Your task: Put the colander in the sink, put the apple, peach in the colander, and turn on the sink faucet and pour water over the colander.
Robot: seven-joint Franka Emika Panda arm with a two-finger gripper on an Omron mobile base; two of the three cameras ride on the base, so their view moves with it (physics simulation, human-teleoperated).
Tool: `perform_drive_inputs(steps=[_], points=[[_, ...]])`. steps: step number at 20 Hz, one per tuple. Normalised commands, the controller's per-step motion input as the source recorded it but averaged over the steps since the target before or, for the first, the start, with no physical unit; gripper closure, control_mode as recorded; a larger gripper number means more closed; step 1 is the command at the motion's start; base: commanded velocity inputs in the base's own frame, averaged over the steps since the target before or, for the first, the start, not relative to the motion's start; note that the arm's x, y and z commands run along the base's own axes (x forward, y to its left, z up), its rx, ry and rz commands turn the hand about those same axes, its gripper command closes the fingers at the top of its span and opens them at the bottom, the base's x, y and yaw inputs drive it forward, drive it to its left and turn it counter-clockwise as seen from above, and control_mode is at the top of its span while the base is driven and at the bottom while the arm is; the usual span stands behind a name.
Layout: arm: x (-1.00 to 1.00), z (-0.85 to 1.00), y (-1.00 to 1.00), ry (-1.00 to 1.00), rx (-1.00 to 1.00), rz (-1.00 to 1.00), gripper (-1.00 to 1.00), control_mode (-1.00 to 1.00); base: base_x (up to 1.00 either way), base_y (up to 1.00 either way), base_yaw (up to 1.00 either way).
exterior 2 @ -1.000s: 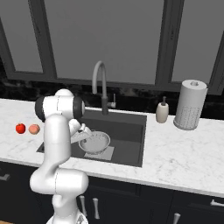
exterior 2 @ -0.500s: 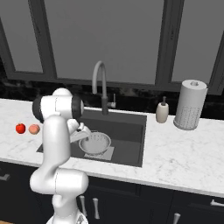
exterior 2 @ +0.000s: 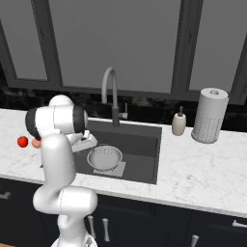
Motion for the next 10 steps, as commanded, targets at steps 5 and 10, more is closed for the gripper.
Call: perform_drive_inputs(steps=[5, 10], points=[[-0.16, 0.58, 0.03, -0.01, 0.12, 0.0, -1.0, -1.0, 0.0, 0.0, 0.0], [-0.12, 0.56, 0.04, -0.02, 0.13, 0.0, -1.0, -1.0, 0.0, 0.0, 0.0]])
